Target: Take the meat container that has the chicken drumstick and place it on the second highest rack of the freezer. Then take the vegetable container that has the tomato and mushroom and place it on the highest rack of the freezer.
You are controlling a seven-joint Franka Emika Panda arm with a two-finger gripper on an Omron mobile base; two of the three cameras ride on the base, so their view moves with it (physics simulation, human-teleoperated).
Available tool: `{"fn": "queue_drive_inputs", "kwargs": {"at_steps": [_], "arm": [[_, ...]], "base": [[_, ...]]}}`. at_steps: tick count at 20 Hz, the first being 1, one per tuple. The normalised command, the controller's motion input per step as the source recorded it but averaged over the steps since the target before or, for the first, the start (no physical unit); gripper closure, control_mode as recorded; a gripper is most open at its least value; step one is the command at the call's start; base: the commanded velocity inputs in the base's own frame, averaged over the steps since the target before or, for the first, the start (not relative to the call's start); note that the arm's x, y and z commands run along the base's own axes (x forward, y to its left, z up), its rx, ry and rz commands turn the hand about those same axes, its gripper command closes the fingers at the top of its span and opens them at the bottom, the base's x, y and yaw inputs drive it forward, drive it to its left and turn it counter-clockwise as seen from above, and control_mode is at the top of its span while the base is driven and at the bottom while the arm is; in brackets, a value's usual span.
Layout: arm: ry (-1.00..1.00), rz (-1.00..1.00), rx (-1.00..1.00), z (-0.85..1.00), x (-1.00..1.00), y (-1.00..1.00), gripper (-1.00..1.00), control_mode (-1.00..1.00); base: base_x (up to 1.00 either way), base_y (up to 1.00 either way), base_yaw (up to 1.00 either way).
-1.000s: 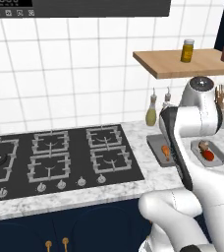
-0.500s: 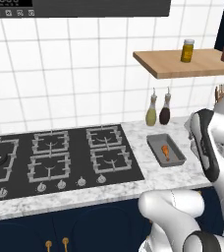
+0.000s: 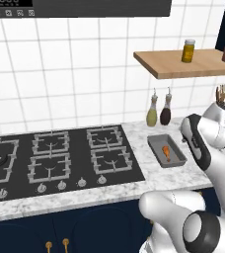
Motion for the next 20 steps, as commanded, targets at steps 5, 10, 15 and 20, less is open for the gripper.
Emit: {"fn": "queue_drive_inputs", "kwargs": {"at_steps": [5, 10, 15, 20], "arm": [[0.28, -0.01, 0.01, -0.65, 0.13, 0.0, -1.0, -1.0], [0.08, 0.0, 0.0, -0.78, 0.23, 0.0, -1.0, -1.0], [0.01, -0.03, 0.0, -0.49, 0.28, -0.02, -1.0, -1.0], [0.03, -0.06, 0.0, -0.23, 0.15, -0.12, -1.0, -1.0]], "base": [[0.0, 0.0, 0.0], [0.0, 0.0, 0.0], [0.0, 0.0, 0.0], [0.0, 0.0, 0.0]]}}
